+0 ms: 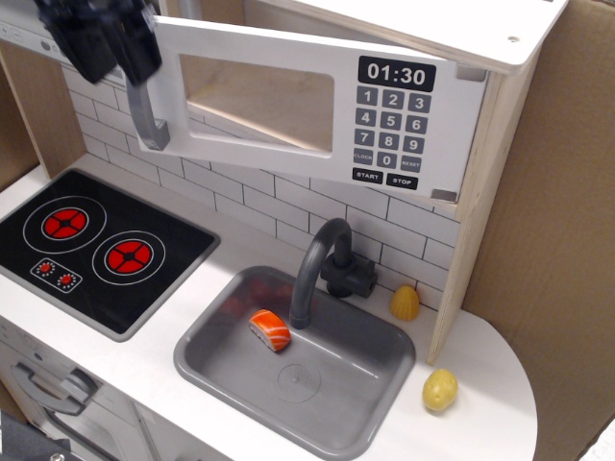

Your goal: Open microwave

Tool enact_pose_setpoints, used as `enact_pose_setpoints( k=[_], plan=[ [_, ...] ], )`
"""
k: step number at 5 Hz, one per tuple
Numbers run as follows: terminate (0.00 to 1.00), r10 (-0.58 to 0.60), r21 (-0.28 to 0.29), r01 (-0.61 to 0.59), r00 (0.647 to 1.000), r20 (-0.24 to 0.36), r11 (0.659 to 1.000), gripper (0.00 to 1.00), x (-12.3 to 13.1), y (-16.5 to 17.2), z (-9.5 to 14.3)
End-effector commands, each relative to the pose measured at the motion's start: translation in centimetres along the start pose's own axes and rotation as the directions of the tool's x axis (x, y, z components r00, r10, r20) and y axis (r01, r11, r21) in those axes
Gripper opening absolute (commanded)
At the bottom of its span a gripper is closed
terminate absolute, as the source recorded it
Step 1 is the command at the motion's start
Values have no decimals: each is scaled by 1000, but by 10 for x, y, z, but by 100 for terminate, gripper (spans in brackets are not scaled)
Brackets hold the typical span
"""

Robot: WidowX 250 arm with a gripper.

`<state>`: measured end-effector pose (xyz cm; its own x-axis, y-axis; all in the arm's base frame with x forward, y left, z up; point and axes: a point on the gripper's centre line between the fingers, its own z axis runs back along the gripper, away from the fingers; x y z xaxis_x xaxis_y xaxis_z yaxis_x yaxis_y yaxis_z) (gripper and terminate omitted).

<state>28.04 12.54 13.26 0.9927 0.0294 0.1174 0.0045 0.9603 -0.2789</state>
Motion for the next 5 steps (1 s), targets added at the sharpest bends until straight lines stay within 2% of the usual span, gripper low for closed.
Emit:
enact_pose_setpoints(
  k=[1, 2, 3, 4, 5],
  plan=[
    [0, 169, -94, -162, 984, 64, 982, 100, 45, -17, 76],
    [0, 233, -58, -227, 961, 147, 972, 100, 71, -5, 73],
    [0, 284, -12, -286, 941, 187, 958, 100, 90, 12, 60],
    [0, 256, 78, -271, 953, 160, 960, 100, 96, 25, 36],
    [0, 182, 122, -201, 972, 150, 972, 100, 86, 33, 19]
  ],
)
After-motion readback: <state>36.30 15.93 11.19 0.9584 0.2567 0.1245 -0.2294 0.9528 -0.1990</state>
